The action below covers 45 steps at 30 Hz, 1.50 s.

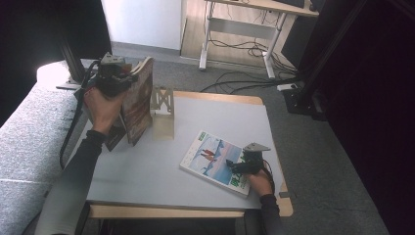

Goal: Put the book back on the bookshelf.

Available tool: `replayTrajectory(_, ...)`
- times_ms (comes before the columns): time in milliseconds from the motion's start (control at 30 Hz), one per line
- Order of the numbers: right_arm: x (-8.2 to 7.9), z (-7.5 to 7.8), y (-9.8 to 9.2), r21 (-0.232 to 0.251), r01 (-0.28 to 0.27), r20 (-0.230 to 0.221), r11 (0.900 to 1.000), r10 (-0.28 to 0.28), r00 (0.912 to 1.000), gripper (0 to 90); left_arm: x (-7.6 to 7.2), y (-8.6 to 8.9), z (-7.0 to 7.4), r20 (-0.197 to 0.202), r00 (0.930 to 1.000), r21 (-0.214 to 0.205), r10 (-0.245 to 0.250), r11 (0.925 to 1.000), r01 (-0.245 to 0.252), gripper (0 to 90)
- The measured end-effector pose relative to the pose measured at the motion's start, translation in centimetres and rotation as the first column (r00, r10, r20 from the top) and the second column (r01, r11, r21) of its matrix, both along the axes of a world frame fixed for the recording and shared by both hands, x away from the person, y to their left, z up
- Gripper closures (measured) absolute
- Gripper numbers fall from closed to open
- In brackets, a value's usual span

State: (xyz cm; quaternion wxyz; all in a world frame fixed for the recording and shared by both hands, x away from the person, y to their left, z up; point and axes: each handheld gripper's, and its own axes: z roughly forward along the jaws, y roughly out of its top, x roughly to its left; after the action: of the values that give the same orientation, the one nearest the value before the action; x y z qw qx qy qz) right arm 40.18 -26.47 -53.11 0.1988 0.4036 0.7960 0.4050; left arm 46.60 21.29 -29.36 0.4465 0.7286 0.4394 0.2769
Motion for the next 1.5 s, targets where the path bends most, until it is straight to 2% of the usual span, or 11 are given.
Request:
replayTrajectory(133,0.0,0.0,0.0,0.001,-0.001,0.0,1.0,0.001,1.0,0.0,0.1,-0.2,-0.3,0.012,0.9999,0.019,0.004,0.9998,-0.004,84.0)
replayTrajectory(367,0.0,0.0,0.0,0.001,-0.001,0.001,1.0,0.001,1.0,0.0,-0.6,-0.4,-0.6,0.022,0.9998,0.088,0.0,0.9961,-0.002,83.2)
replayTrajectory(500,0.0,0.0,0.0,0.001,-0.001,0.001,1.0,0.001,1.0,0.0,-1.0,-0.8,-1.3,0.016,0.9997,0.102,-0.017,0.9947,0.016,83.1)
replayTrajectory(633,0.0,0.0,0.0,0.001,-0.001,0.001,1.0,0.001,1.0,0.0,-1.5,-0.3,-1.8,0.026,0.9995,0.073,-0.016,0.9972,0.014,82.9)
replayTrajectory(833,0.0,0.0,0.0,0.0,-0.001,0.002,1.0,0.001,1.0,0.0,-2.4,0.6,-2.3,0.006,0.9995,0.043,-0.03,0.9986,0.03,81.7)
replayTrajectory(1033,0.0,0.0,0.0,0.0,0.0,0.001,1.0,0.0,1.0,0.0,-3.3,1.3,-3.0,0.005,0.9992,0.034,-0.039,0.9987,0.039,80.9)
replayTrajectory(1267,0.0,0.0,0.0,0.0,0.0,0.001,1.0,0.0,1.0,0.0,-4.0,1.5,-3.5,0.019,0.9987,0.034,-0.047,0.9984,0.046,73.9)
replayTrajectory(1500,0.0,0.0,0.0,-0.001,-0.001,0.002,1.0,0.001,1.0,0.0,-4.8,1.6,-4.6,-0.008,0.998,0.031,-0.063,0.9976,0.063,73.1)
